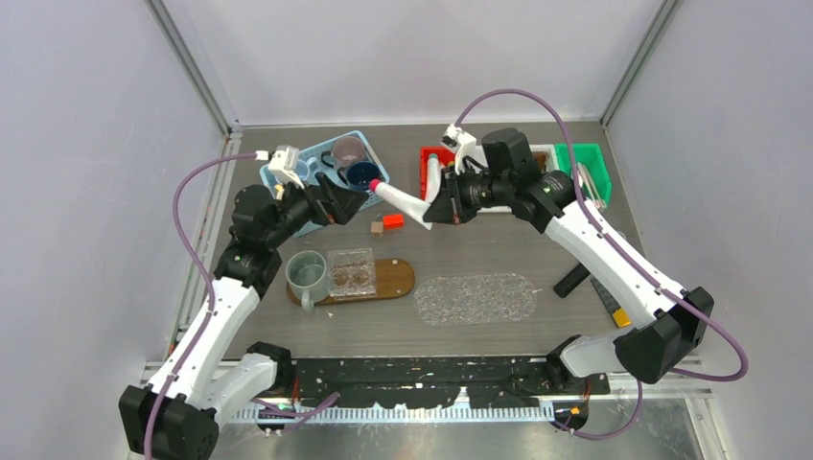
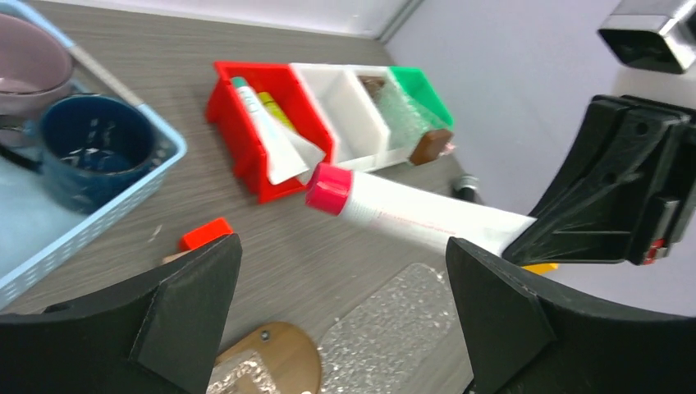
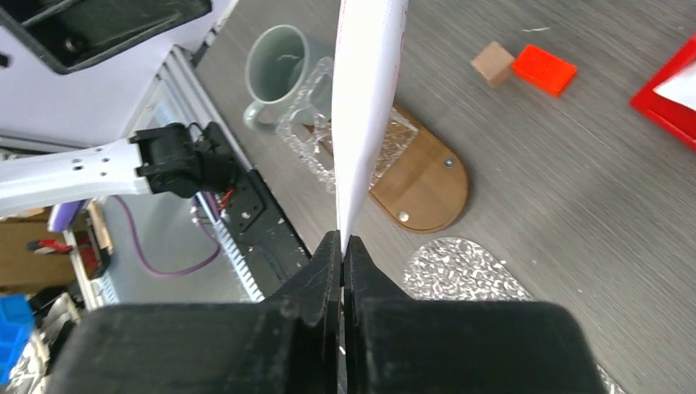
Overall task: Prepare toiletry sets of a toothbrush and toothpaste on the tray
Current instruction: Pick up the toothpaste from the storage box.
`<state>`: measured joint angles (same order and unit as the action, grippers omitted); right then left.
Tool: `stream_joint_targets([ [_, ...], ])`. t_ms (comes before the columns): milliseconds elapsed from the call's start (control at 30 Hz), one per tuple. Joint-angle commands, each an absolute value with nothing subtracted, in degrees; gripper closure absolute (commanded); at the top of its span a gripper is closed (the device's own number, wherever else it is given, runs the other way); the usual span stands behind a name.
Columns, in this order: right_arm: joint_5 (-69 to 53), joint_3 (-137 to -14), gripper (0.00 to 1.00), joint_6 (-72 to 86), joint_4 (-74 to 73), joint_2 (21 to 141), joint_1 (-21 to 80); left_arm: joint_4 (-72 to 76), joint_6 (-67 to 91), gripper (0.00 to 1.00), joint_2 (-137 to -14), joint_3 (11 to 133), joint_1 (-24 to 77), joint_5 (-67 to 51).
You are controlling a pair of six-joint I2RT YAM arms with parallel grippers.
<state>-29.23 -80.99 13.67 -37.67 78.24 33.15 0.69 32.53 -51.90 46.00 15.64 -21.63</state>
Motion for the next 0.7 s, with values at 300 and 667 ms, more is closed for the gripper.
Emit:
stream_joint_targets([
  [300, -44.1, -79.7, 0.99, 18.9, -25.2, 74.7, 33.2, 17.3, 45.3, 0.03, -54.9, 43.7, 13.4, -34.3],
  [667, -48.7, -75.9, 0.99, 23.9, -16.4, 73.6, 32.7, 35.0, 60.8, 0.10, -58.2, 37.4, 8.7, -39.2],
])
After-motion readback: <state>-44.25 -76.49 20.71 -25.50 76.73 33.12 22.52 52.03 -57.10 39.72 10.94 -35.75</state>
